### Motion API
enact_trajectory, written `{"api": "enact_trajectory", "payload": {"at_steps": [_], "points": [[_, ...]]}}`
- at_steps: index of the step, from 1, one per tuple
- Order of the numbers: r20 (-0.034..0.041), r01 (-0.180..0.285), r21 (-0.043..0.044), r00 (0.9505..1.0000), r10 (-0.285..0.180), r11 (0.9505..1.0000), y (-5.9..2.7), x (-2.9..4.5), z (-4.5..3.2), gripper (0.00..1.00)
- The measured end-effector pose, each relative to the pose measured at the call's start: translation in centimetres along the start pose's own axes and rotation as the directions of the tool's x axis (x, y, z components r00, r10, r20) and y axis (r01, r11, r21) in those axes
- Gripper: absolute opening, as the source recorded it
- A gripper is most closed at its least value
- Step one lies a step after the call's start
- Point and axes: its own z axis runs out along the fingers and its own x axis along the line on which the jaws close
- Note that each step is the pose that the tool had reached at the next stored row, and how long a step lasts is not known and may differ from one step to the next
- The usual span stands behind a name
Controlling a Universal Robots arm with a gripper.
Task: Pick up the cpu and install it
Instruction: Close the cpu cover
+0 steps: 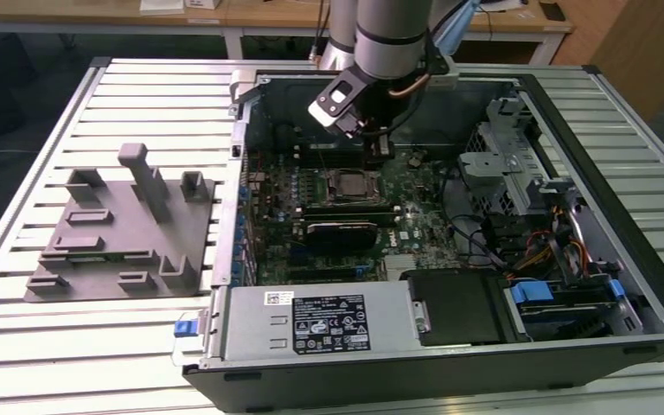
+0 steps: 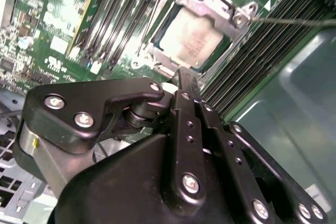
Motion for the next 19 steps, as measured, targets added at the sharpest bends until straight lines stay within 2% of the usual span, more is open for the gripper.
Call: {"api": "enact_trajectory", "payload": {"at_steps": [10, 17, 19], "points": [[0.0001, 0.000, 0.0000, 1.0000, 0.000, 1.0000, -1.64, 0.02, 0.69, 0.11], [0.0000, 0.001, 0.0000, 1.0000, -0.001, 1.0000, -1.85, 0.03, 0.76, 0.11], [-0.0005, 0.017, 0.0004, 0.9999, -0.017, 0.9999, -1.85, 0.03, 0.77, 0.11]]}}
